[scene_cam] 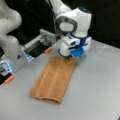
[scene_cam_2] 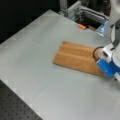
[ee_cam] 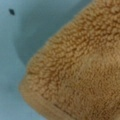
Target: Folding a towel twice
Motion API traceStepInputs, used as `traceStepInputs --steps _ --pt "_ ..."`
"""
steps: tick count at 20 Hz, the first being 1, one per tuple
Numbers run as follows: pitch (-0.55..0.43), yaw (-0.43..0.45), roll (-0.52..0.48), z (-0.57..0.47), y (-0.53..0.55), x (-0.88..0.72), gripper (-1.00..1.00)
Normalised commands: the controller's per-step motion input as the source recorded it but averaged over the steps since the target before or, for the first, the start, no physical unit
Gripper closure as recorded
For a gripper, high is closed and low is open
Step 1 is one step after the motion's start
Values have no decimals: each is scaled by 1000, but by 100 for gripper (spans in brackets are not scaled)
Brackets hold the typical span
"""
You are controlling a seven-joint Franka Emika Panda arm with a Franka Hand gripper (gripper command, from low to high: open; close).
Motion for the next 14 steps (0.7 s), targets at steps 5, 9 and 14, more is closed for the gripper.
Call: traceStepInputs --steps 5,9,14 --pt "-34 23 -20 -150 12 50 -100" --pt "-62 30 -34 -137 -53 38 -100" --pt "-72 42 -55 -153 -86 14 -100"
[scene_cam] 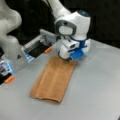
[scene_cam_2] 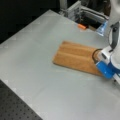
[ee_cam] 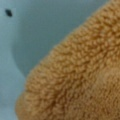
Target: Folding a towel twice
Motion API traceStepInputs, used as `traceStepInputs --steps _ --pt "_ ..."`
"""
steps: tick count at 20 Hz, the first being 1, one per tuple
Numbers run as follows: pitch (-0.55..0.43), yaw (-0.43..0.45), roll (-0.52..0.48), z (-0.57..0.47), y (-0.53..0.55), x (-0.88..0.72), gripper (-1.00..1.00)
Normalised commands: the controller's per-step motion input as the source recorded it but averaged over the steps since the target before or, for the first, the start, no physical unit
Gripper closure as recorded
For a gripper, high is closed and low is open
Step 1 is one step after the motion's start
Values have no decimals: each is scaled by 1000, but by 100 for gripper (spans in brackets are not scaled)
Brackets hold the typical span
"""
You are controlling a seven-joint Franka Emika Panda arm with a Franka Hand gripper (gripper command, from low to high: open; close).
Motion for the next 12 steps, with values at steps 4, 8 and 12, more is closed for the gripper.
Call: traceStepInputs --steps 4,8,12 --pt "-54 50 -75 -158 -73 -9 -100" --pt "-24 35 -115 -143 -48 -14 100" --pt "-12 -4 -93 -120 -6 3 100"
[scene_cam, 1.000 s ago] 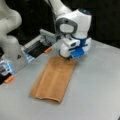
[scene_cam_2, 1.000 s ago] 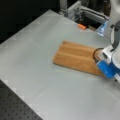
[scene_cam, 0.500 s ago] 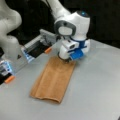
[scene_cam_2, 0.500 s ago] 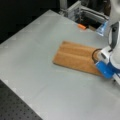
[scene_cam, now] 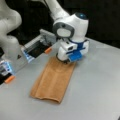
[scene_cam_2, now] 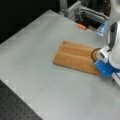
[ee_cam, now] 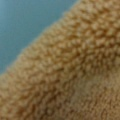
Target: Folding a towel twice
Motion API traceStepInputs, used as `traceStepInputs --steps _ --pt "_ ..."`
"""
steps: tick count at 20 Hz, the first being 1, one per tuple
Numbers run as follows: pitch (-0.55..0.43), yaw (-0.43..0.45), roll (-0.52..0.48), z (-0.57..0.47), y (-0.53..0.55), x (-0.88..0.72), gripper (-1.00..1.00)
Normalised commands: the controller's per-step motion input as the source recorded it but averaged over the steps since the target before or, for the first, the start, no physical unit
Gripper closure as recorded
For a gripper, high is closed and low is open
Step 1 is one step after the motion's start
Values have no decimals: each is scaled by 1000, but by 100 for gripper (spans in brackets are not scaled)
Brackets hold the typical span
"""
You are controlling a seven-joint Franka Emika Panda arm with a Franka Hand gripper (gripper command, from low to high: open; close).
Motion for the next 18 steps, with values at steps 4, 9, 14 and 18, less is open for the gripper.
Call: traceStepInputs --steps 4,9,14,18 --pt "-3 -25 -73 -99 25 4 100" --pt "11 -31 -88 -30 38 15 100" --pt "38 -15 -110 40 4 48 100" --pt "99 -3 -123 129 -38 65 100"
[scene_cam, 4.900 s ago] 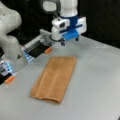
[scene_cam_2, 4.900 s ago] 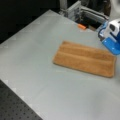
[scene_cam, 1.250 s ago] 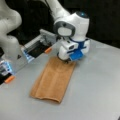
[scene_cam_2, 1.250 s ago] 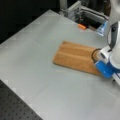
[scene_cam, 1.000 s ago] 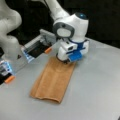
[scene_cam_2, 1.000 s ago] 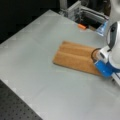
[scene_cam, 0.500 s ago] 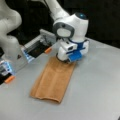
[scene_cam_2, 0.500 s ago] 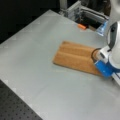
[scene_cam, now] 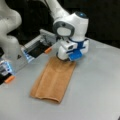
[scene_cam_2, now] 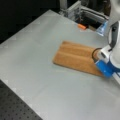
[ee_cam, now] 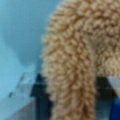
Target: Folding a towel twice
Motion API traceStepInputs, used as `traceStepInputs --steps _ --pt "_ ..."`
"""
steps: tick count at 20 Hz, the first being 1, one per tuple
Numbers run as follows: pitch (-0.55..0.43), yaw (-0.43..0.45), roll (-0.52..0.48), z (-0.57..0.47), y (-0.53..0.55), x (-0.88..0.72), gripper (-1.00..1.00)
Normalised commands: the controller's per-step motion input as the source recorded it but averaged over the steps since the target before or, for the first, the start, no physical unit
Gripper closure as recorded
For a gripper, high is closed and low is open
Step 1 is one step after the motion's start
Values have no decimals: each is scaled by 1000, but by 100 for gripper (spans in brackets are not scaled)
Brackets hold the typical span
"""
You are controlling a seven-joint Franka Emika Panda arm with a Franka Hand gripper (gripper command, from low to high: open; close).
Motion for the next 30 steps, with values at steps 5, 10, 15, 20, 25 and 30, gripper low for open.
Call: traceStepInputs --steps 5,10,15,20,25,30 --pt "167 60 -121 206 -23 99 100" --pt "267 138 -105 341 -20 184 100" --pt "315 212 -90 391 -79 333 100" --pt "284 194 -37 344 -150 467 100" --pt "293 137 -6 296 -210 401 100" --pt "277 100 31 183 -178 287 100"
